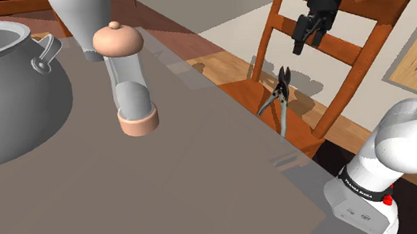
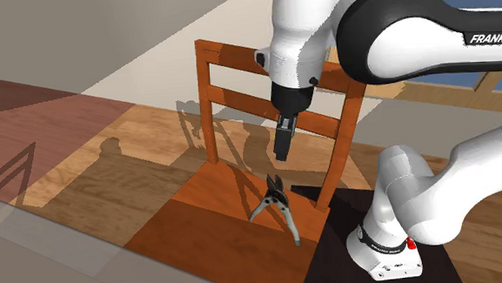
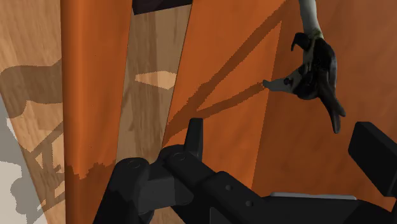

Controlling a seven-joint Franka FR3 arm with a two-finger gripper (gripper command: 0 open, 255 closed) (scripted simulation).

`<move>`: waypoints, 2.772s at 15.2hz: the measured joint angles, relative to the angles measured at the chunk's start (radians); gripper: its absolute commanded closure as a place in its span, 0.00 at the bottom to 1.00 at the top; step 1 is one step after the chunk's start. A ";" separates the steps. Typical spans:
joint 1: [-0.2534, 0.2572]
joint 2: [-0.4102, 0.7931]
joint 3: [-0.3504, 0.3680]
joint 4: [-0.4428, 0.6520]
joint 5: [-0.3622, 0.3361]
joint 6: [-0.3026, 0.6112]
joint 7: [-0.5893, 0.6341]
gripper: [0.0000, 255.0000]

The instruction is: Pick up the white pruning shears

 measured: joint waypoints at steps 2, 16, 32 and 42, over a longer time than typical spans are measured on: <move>0.004 -0.019 0.002 -0.027 0.008 0.024 0.004 0.00; 0.071 -0.252 0.050 -0.459 0.128 0.443 0.054 0.00; 0.069 -0.251 0.048 -0.417 0.125 0.403 0.055 1.00; 0.064 -0.223 0.040 -0.272 0.116 0.286 0.058 1.00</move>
